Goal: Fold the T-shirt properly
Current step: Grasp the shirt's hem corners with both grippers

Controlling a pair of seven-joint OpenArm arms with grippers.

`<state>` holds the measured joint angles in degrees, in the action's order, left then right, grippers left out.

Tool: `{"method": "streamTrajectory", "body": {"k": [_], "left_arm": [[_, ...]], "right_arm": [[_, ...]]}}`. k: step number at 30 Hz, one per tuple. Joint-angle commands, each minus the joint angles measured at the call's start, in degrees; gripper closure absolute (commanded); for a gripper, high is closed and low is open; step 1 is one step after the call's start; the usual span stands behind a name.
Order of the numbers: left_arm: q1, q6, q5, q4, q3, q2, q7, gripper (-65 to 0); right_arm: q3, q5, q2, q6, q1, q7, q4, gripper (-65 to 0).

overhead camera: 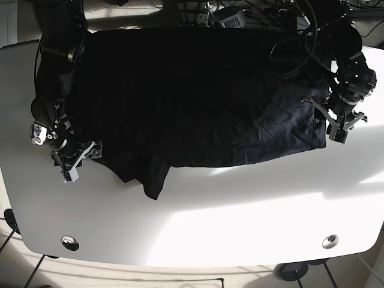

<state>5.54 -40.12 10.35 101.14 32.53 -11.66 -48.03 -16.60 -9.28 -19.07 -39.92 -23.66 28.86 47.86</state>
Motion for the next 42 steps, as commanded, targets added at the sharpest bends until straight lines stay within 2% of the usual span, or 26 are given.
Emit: {"method": "streamTrajectory", "body": {"k": [1, 3, 4, 5, 6, 8, 9, 12, 13, 15, 20, 23, 31, 32, 33, 34, 37, 38, 42], "left_arm": [[-0.7, 0.1, 0.7, 0.8, 0.2, -0.7, 1.0, -21.8], [-1.0, 0.1, 0.7, 0.8, 0.2, -0.7, 1.0, -21.8], [-1.1, 0.1, 0.7, 0.8, 0.2, -0.7, 1.0, -22.1], [-1.1, 0.1, 0.7, 0.8, 0.2, -0.7, 1.0, -22.1], [-1.2, 0.1, 0.7, 0.8, 0.0, -0.6, 1.0, -22.2], [-1.6, 0.3, 0.7, 0.8, -0.3, -0.6, 1.0, -24.2], [-2.7, 4.4, 0.8, 0.8, -0.8, -0.6, 1.0, -28.2], [-4.4, 15.9, 1.0, -1.1, -1.5, -0.6, 1.1, -46.9], [-5.5, 18.1, 1.0, -1.7, -1.5, -0.6, 1.2, -50.3], [-8.8, 21.1, 0.9, -4.6, -1.5, -0.6, 1.2, -51.5], [-16.1, 21.1, 0.9, -19.3, -1.5, -2.5, 1.5, -51.5], [-18.0, 21.1, 0.9, -25.5, -1.6, -2.8, 3.6, -51.5], [-18.0, 20.8, 1.0, -30.7, -6.4, -2.9, 4.2, -51.0], [-18.2, 20.8, 1.0, -31.6, -6.3, -2.9, 4.3, -48.8], [-18.4, 20.8, 1.0, -32.8, -6.3, -2.9, 4.3, -43.5], [-18.4, 20.8, 1.0, -34.1, -6.3, -2.9, 4.3, -35.8], [-20.2, 20.8, 0.9, -38.1, -6.3, -2.9, 5.3, -6.3], [-20.7, 20.8, 0.9, -39.4, -6.3, -3.0, 5.9, 0.0], [-20.4, 20.7, 1.1, -37.5, -6.3, -3.9, 6.4, 0.0]], "right_arm": [[-0.1, -2.8, -2.0, -0.08, 0.4, -0.9, 1.2, -64.7], [-0.1, -4.6, -2.5, -0.08, 2.3, -1.2, 1.0, -62.6], [-0.1, -5.0, -2.4, -0.08, 3.0, -1.2, 1.1, -58.8], [-0.1, -5.1, -2.3, -0.08, 3.5, -1.3, 1.2, -53.7], [-0.1, -5.0, -2.2, -0.08, 3.6, -1.3, 1.2, -45.2], [-0.1, -4.9, -1.3, -0.08, 3.7, -1.4, 1.2, -33.3], [-0.1, -5.0, -1.1, -0.08, 3.7, -1.4, 1.2, -27.3], [-0.1, -5.0, -0.8, -0.08, 3.7, -1.3, 1.2, -8.1], [-0.1, -5.0, -0.7, -0.08, 3.6, -1.2, 1.2, -4.0], [0.0, -5.0, -0.6, -0.08, 3.6, -1.1, 1.2, -2.4], [-0.1, -5.0, 0.4, -0.08, 3.7, -1.2, 1.2, -2.1], [-0.1, -5.0, 0.5, -0.08, 3.7, -1.2, 1.2, -2.1], [-0.2, -5.1, 0.5, -0.08, 3.7, -1.3, 1.3, -2.1], [-0.2, -5.1, 0.5, -0.08, 3.7, -1.3, 1.3, -2.1], [-0.2, -5.1, 0.5, -0.08, 3.7, -1.3, 1.3, -2.1], [-0.2, -5.1, 0.5, -0.08, 3.7, -1.4, 1.3, -2.1], [-1.7, -5.1, 0.5, -0.08, 3.7, -1.4, 1.9, -2.1], [-2.8, -5.1, 0.6, -0.08, 3.7, -1.2, 2.9, -2.1], [-3.8, -5.1, 0.6, -0.08, 5.0, -0.7, 7.4, -2.1]]}}
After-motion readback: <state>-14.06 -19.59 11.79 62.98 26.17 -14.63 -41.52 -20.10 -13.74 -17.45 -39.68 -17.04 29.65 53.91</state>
